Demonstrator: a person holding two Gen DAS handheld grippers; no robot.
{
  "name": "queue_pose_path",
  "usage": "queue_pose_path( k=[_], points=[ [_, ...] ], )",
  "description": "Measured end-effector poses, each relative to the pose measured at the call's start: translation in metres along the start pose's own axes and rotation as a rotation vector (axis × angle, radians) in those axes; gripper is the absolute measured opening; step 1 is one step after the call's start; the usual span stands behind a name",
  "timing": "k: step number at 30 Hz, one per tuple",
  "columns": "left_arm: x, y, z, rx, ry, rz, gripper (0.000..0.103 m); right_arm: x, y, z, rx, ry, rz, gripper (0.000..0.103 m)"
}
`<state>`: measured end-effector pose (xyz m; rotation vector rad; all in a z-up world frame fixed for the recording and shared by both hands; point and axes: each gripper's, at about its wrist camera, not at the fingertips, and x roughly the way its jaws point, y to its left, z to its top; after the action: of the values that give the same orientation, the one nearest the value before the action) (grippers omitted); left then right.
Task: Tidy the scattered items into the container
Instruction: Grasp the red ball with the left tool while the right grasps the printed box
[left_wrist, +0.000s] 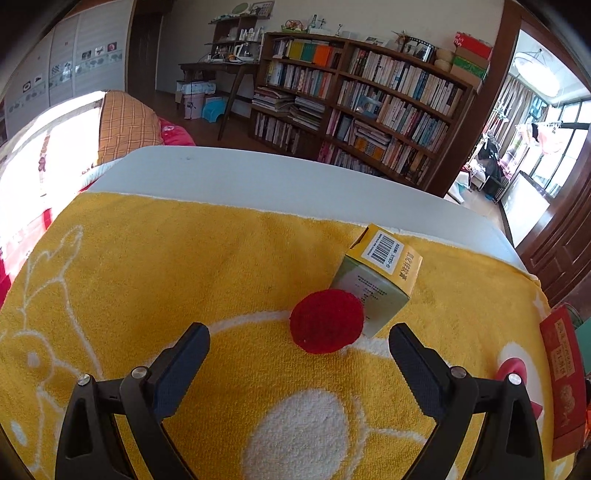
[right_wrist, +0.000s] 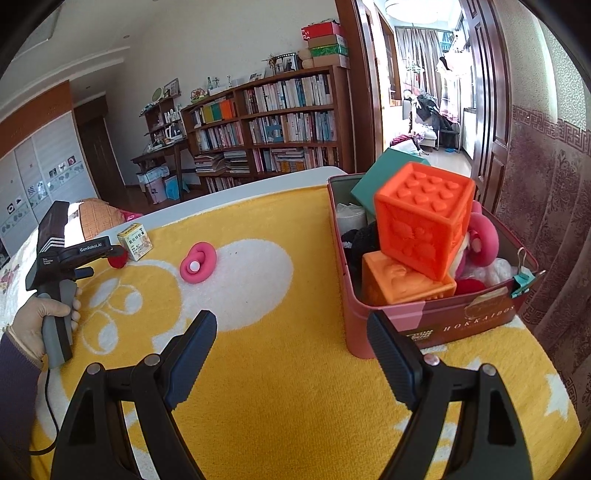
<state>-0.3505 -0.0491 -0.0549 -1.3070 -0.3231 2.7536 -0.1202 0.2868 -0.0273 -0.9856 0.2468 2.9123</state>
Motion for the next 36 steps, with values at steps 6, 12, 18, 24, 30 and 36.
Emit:
queue_pose_path(
  k=[6,12,18,24,30,36],
  points=[
    [0.01,0.002,0.0,-0.014,0.034,-0.048,0.066,0.012,0.021,0.002,-0.089,0.092,0.086,0.087],
    [0.007,0.016,0.0,-0.08,0.022,-0.121,0.053,0.048,0.037,0.03,0.013,0.224,0.259,0.087],
    [0.006,0.024,-0.001,-0.115,0.019,-0.158,0.046,0.093,0.071,0.055,-0.019,0.264,0.239,0.087],
    [0.007,0.022,-0.001,-0.116,0.018,-0.149,0.046,0.112,0.103,0.08,-0.047,0.226,0.228,0.087],
    [0.01,0.02,0.001,-0.116,0.023,-0.154,0.046,0.147,0.154,0.111,-0.05,0.266,0.36,0.087],
    [0.012,0.026,0.003,-0.134,0.02,-0.18,0.048,0.197,0.192,0.121,-0.001,0.384,0.482,0.086]
  ],
)
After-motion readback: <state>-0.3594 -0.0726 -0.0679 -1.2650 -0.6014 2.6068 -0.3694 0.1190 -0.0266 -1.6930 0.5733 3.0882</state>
